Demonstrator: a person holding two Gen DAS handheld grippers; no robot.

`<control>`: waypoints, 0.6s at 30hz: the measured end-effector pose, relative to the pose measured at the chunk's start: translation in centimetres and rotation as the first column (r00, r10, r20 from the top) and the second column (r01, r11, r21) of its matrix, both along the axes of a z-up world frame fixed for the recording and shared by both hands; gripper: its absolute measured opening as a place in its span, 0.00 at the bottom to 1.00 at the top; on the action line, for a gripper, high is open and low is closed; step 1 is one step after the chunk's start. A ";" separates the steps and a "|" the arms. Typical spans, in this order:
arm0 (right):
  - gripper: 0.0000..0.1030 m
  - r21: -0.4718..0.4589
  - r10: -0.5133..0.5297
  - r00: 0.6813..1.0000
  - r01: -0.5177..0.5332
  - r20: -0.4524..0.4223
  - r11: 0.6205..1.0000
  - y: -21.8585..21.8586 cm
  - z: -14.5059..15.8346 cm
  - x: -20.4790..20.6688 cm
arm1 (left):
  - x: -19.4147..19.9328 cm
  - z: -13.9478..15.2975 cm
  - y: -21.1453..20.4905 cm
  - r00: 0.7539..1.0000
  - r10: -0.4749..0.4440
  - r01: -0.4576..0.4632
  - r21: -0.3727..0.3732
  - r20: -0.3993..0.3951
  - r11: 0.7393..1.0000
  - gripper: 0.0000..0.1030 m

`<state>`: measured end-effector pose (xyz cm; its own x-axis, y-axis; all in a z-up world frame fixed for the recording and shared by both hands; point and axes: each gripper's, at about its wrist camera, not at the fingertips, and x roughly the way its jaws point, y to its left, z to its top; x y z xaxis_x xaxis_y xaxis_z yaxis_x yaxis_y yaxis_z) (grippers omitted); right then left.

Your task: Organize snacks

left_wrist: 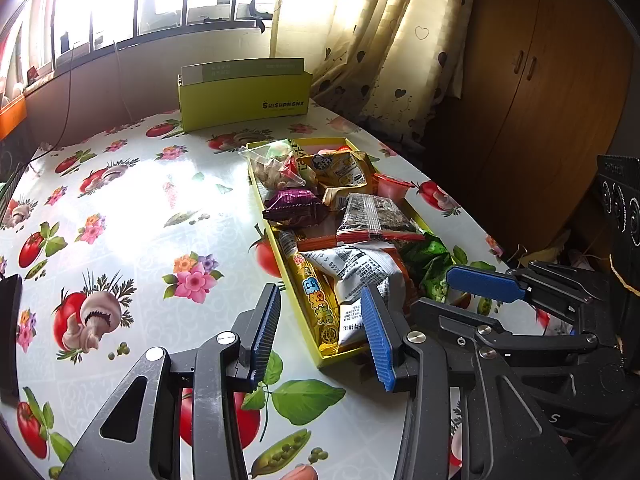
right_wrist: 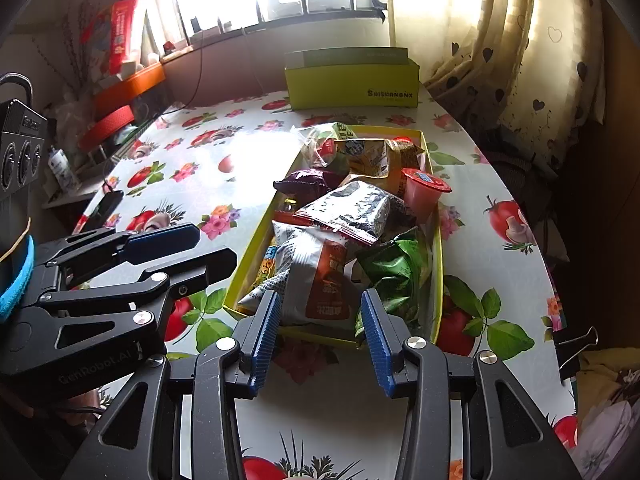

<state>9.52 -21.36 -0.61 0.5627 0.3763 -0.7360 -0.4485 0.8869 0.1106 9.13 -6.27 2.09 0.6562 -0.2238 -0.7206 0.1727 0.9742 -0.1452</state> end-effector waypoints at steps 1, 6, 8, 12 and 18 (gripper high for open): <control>0.39 0.000 0.000 1.000 0.000 0.000 1.000 0.0 0.0 0.0 | 0.0 0.0 0.0 1.000 0.000 0.000 -0.001 -0.001 1.000 0.42; 0.39 0.000 0.000 1.000 0.000 -0.002 1.000 0.0 -0.1 0.0 | 0.0 0.0 0.0 1.000 0.002 -0.002 0.002 -0.001 1.000 0.42; 0.39 0.001 0.000 1.000 0.000 -0.001 1.000 0.0 0.0 0.0 | 0.0 0.0 0.0 1.000 0.004 -0.004 0.006 0.000 1.000 0.42; 0.39 0.001 0.001 1.000 -0.001 -0.001 1.000 0.0 0.0 0.0 | 0.0 -0.1 0.0 1.000 0.006 -0.006 0.005 -0.001 1.000 0.42; 0.39 0.001 0.000 1.000 0.000 -0.002 1.000 0.0 0.0 0.1 | 0.0 -0.1 0.0 1.000 0.007 -0.007 0.005 -0.001 1.000 0.42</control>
<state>9.58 -21.40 -0.64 0.5609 0.3775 -0.7368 -0.4485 0.8866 0.1128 9.12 -6.31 1.98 0.6568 -0.2154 -0.7226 0.1658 0.9761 -0.1402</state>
